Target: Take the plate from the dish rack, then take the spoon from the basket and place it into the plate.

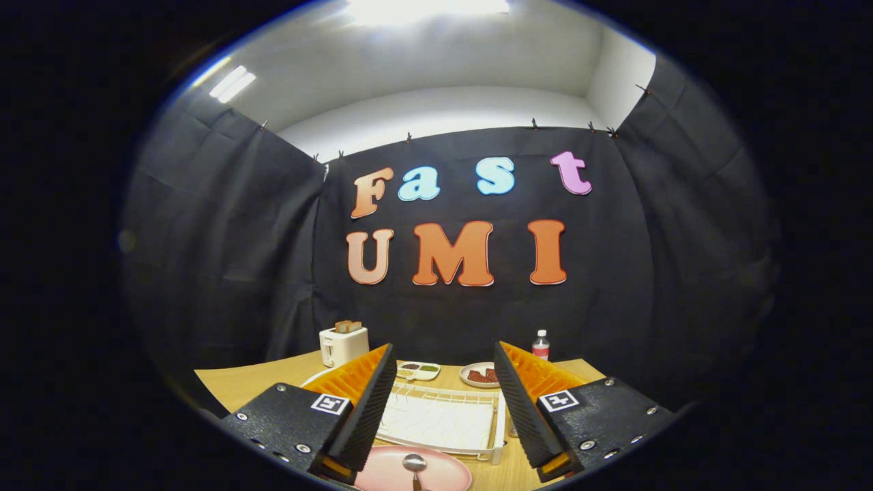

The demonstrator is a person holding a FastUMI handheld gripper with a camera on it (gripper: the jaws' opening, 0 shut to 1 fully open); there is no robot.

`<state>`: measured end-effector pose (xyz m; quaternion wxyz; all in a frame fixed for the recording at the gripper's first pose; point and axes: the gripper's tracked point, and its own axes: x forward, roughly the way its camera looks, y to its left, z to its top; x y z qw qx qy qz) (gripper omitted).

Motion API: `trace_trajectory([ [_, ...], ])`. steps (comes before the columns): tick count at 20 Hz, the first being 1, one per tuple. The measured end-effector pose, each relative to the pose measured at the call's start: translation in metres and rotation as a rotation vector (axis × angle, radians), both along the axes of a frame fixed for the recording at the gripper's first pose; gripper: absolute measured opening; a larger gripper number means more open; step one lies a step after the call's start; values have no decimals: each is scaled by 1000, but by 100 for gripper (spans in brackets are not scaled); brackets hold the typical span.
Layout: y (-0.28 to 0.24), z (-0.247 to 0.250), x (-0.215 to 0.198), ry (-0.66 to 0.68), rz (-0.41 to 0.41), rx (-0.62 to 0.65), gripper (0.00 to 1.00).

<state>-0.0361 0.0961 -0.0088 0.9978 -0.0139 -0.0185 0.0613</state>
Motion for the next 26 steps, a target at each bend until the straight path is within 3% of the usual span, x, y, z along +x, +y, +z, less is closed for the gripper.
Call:
trace_trajectory([
  [5,-12,30,0,-74,-112,-172,91],
  [11,0,37,5,-67,-109,-94,94],
  [14,-18,53,0,-184,-191,-153,94],
  [16,-17,55,-6,-230,-204,-154,94],
  [20,-13,45,-5,-186,-175,-78,94],
  [26,-12,26,5,-139,-191,-126,94],
])
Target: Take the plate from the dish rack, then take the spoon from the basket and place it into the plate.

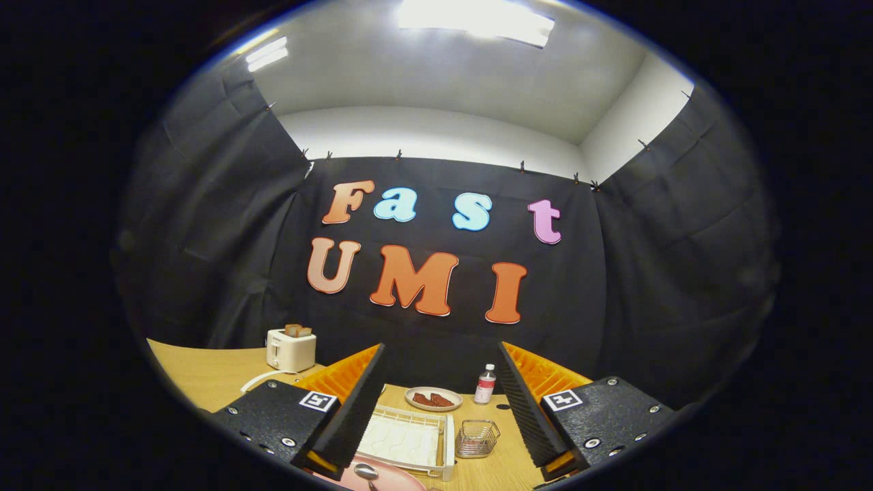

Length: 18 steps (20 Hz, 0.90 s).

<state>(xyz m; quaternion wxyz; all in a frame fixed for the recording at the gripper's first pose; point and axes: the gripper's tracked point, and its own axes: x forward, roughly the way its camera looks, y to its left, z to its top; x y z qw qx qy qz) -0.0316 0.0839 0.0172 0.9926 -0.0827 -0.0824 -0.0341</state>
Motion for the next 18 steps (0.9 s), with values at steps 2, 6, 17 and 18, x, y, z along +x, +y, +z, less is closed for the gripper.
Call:
trace_trajectory([
  [2,2,-1,1,2,-1,-5,94],
  [6,2,5,2,-3,2,29,94],
  [17,0,-7,5,31,-5,45,94],
  [18,1,-7,5,35,-5,52,94],
])
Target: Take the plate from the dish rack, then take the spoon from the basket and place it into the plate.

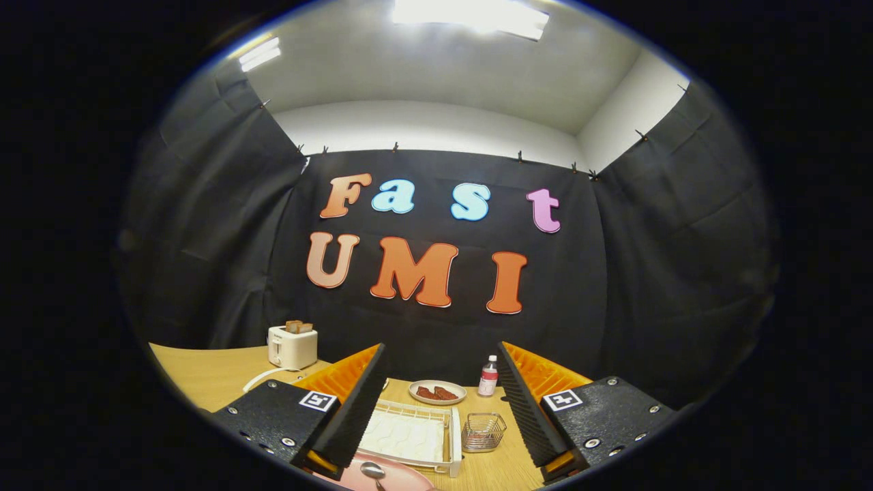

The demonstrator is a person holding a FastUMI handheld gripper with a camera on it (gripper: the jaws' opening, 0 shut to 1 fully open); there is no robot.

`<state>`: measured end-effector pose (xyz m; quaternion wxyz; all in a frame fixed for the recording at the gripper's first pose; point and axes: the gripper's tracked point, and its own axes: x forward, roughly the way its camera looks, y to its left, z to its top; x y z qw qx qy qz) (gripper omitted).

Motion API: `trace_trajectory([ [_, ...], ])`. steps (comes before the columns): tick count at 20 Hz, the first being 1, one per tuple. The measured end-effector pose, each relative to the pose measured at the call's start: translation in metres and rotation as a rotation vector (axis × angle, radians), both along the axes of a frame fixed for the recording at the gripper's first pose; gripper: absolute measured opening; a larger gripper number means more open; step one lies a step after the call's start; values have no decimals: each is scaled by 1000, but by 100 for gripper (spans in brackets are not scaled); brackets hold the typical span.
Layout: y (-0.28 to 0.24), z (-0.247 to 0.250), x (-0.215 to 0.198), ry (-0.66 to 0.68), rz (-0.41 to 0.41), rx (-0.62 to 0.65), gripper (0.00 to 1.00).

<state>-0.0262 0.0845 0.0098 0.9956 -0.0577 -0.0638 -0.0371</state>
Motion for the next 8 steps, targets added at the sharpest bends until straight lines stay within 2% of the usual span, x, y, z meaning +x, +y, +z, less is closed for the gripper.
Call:
trace_trajectory([
  [8,4,-2,2,10,9,-2,94],
])
